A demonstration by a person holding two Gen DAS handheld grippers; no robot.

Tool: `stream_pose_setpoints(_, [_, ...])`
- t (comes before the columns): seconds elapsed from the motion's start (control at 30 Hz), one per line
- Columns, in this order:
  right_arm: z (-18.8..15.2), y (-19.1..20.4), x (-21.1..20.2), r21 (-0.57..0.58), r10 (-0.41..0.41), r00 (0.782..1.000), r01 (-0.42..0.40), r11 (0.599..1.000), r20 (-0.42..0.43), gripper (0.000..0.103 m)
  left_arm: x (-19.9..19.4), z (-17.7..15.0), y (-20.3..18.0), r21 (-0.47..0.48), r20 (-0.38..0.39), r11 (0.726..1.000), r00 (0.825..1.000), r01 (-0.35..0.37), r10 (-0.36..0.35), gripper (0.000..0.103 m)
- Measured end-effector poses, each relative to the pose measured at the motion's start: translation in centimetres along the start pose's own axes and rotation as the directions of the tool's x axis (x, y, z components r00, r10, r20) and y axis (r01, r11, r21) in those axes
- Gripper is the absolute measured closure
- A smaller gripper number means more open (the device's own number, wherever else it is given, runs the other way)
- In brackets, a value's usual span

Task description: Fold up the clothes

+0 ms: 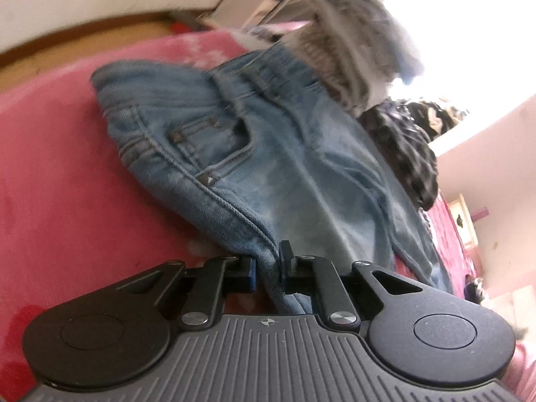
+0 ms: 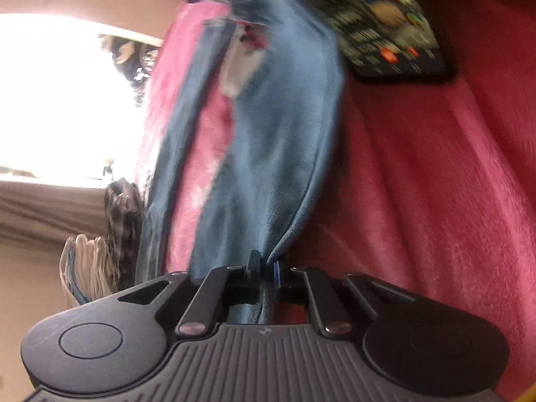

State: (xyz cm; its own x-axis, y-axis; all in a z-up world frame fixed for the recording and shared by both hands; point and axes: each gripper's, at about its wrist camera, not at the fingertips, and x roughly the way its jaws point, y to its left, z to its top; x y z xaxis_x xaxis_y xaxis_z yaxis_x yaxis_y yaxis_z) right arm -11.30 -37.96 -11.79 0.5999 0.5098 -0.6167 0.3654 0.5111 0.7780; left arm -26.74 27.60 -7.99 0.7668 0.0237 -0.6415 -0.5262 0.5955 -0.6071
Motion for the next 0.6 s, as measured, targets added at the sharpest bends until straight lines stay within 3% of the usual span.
stream_pose_setpoints(0.4, [2.1,9.2,-1.3,-0.291,0.046,0.998,-0.030,0.956,0.047,0.098,-0.9,3.4,-4.3,0.109,0.082,0.993,0.995,0.054,-0.064,0.095])
stream_pose_setpoints(0.6, [4.5,14.6,0.1,-0.384,0.015,1.000,-0.006,0.924,0.022,0.098,0.5,6.5,-7.1,0.155,0.098,0.985,0.990,0.081,-0.097,0.095])
